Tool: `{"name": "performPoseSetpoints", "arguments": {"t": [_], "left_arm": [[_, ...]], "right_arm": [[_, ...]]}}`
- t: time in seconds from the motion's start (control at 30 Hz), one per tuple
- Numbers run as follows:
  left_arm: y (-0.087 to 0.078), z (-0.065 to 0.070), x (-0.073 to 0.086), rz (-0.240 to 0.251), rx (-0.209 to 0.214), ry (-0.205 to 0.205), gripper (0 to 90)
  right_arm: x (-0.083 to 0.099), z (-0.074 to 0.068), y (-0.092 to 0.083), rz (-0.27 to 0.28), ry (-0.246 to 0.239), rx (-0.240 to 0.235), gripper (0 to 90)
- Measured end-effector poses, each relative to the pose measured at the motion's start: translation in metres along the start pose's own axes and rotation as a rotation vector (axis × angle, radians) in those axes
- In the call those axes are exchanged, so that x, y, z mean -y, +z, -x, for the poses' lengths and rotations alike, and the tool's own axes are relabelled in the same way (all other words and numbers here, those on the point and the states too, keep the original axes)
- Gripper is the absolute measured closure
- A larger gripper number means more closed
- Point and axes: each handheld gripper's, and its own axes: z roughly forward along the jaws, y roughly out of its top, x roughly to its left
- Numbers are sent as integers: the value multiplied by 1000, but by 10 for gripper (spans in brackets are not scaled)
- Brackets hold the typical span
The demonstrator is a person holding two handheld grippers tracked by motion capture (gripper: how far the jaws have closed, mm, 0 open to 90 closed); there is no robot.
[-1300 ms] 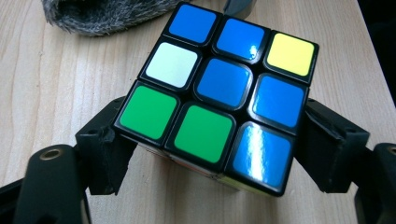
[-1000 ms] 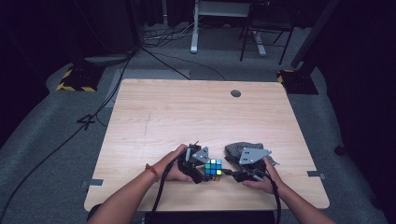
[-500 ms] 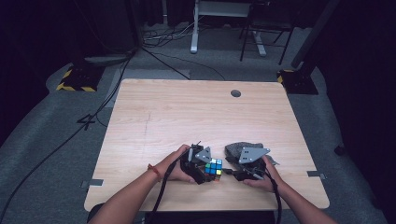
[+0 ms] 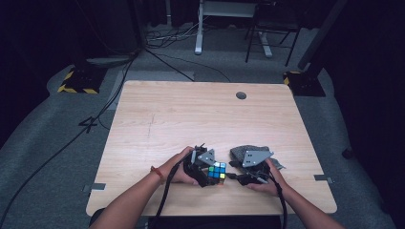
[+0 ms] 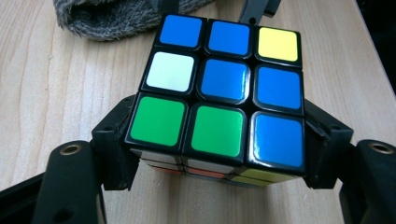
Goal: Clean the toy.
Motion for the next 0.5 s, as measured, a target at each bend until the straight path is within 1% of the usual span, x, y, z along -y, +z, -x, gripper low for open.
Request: {"name": "performPoseSetpoints", "arguments": {"t": [0.1, 0.17, 0.27, 0.3, 0.33, 0.4, 0.43, 0.5], "left_arm": [[1, 2, 0, -6, 3, -2, 272], [1, 2, -1, -12, 0, 8, 258], [1, 3, 0, -15, 0, -1, 243], [0, 2, 1, -12, -2, 0, 247], [0, 1, 2, -8, -1, -7, 251], [-2, 0, 4, -5, 0, -10, 262], [-3, -1, 5, -5, 5, -19, 264], [-5, -2, 8, -19, 6, -19, 257]], "right_arm": [[-2, -1, 0, -3, -10, -1, 530], [-3, -1, 0, 7, -12, -4, 528], [-6, -2, -1, 18, -16, -5, 526], [-7, -2, -1, 18, -19, -2, 527], [-8, -2, -1, 18, -24, 6, 527], [-10, -2, -1, 32, -12, 4, 526], [-12, -2, 0, 31, -17, 6, 526], [-17, -3, 2, 33, -27, 5, 527]]}}
